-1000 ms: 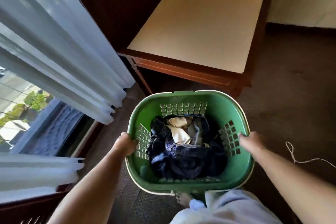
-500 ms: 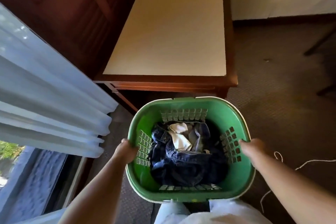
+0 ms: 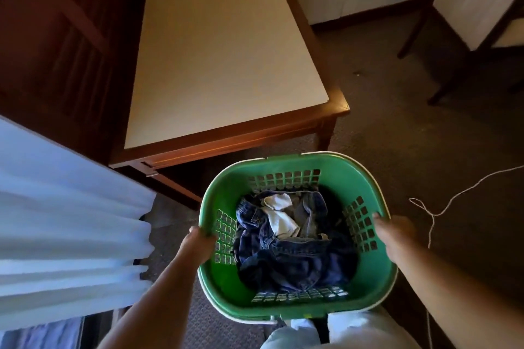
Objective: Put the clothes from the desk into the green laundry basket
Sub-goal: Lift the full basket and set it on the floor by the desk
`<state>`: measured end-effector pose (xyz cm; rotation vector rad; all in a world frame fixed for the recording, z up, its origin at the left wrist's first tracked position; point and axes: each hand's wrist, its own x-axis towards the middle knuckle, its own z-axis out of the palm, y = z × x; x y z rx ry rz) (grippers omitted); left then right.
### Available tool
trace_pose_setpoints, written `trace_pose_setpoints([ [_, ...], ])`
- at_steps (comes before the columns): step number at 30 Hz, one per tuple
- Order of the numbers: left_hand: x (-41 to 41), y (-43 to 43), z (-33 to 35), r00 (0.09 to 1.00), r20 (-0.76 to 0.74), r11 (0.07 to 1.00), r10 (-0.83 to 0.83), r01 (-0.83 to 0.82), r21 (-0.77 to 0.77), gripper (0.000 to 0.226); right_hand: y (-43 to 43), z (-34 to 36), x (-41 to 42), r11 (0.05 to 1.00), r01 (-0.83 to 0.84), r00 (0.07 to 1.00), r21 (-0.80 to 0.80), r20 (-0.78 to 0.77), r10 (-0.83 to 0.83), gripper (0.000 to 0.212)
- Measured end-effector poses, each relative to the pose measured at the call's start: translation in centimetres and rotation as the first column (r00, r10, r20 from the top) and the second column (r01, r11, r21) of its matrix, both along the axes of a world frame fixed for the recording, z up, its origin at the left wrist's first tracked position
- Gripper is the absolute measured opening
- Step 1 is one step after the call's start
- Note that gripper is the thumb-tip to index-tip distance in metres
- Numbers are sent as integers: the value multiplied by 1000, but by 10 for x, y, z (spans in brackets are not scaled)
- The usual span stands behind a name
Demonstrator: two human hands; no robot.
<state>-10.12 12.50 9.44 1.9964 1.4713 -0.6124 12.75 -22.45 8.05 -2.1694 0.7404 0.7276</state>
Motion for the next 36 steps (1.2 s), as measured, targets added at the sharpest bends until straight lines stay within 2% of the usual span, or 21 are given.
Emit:
trace_pose_setpoints([
  [4,-3,6,-12,991,15,991,131,-130,-44,53,1,-15,-6,998,45,999,42,-14,-45,41],
  [7,-5,3,-19,958,82,960,275,-269,-73,43,5,-26,-2,994,28,1000,103,-10,-27,39],
  [9,-7,-1,-23,931,133,940,340,-331,-87,31,11,-26,1,996,-2,1000,86,-1,3,37],
  [11,-10,-2,-31,906,181,924,382,-369,-102,32,16,-28,5,996,-31,1000,80,4,31,35],
  [13,-13,-2,-40,890,217,916,402,-387,-109,39,20,-34,12,996,-54,998,74,22,52,35],
  [21,5,6,-85,817,313,874,484,-467,-132,33,38,-86,43,991,-134,988,12,74,132,41],
  [28,33,26,-125,788,369,868,493,-475,-145,35,55,-121,80,982,-121,981,142,167,97,29],
  [30,40,29,-137,769,372,851,521,-502,-154,32,58,-140,89,975,-176,973,132,171,153,27],
  [32,47,29,-148,789,352,859,503,-501,-105,25,62,-162,94,938,-321,943,126,129,306,20],
  [33,52,28,-149,829,322,885,457,-461,-68,23,66,-169,93,914,-386,921,127,100,376,25],
  [35,60,25,-149,912,242,938,331,-345,18,32,76,-177,88,871,-486,873,72,75,481,63],
  [36,62,24,-151,940,224,959,259,-278,56,42,82,-174,83,843,-537,840,-16,82,536,78],
])
